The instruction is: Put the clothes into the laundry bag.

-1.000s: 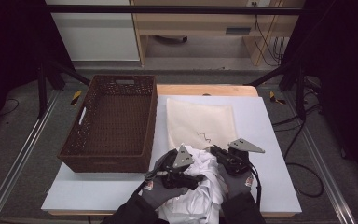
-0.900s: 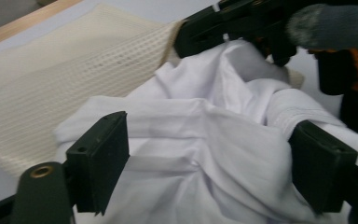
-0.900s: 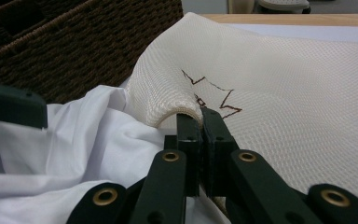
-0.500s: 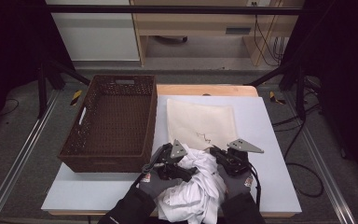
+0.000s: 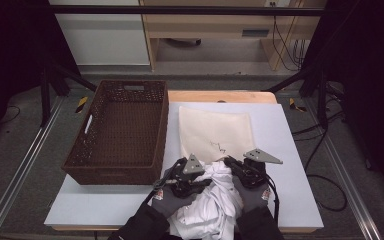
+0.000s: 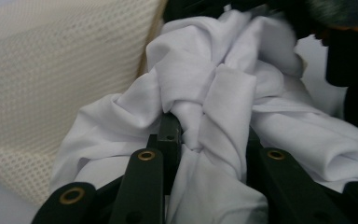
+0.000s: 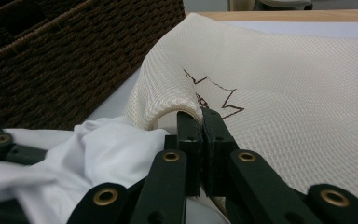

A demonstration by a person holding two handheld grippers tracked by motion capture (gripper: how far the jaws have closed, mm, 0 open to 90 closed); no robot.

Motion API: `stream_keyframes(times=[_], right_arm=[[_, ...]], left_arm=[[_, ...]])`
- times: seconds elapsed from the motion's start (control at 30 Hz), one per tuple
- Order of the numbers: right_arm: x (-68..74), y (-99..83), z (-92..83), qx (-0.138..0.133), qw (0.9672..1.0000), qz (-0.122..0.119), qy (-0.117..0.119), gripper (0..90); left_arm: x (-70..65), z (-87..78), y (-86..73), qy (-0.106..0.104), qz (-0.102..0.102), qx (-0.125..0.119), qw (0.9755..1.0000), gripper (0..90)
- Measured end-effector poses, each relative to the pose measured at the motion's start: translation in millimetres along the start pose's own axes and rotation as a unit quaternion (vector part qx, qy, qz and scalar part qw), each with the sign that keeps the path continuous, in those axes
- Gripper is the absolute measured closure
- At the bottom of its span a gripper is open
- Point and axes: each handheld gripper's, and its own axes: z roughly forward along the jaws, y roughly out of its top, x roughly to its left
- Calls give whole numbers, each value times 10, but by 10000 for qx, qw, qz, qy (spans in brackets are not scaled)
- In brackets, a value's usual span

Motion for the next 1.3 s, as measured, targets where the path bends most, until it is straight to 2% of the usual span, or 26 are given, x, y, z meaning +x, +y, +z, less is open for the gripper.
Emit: stream_keyframes(times=[0.07,0.13,0.23,0.37,0.5,0.6,0.73,0.83,0.97,1.03,1.1,1.17,1.23,1.3], right_arm=[[0,3,-9,-41,10000,-11,-11,880],[-2,5,-22,-76,10000,23,-11,880],[-7,0,-19,-77,10000,29,8,880],[6,1,-7,-68,10000,-11,53,880],[19,22,-34,-100,9999,-53,75,879],[19,15,-32,-92,9999,-58,68,880],[-13,4,-36,-95,9999,-20,42,880],[-15,1,-37,-98,9999,-17,35,880],[-9,-2,-30,-95,9999,-4,35,879],[-10,-1,-37,-88,10000,-13,29,879],[-14,0,-42,-96,9999,-21,28,879],[-14,1,-40,-93,9999,-24,32,879],[-3,4,-38,-85,10000,-9,48,879],[0,5,-34,-80,10000,-33,33,879]], left_arm=[[-85,33,51,56,118,-15,9999,701],[-112,102,78,125,195,35,9997,700],[-58,284,81,117,107,181,9997,698],[17,505,45,176,119,418,9989,677],[26,542,50,233,230,494,9982,627],[33,500,38,205,215,393,9988,547],[21,354,31,38,147,98,9998,335],[-28,203,48,-38,228,-48,9997,202],[-86,-2,99,-42,284,-278,9992,145],[-51,-110,114,65,292,-393,9988,144],[52,-188,102,318,245,-405,9984,151],[207,-213,56,472,79,-316,9984,160],[341,-173,-12,485,-103,-202,9986,160],[411,-82,-80,394,-237,-99,9989,156]])
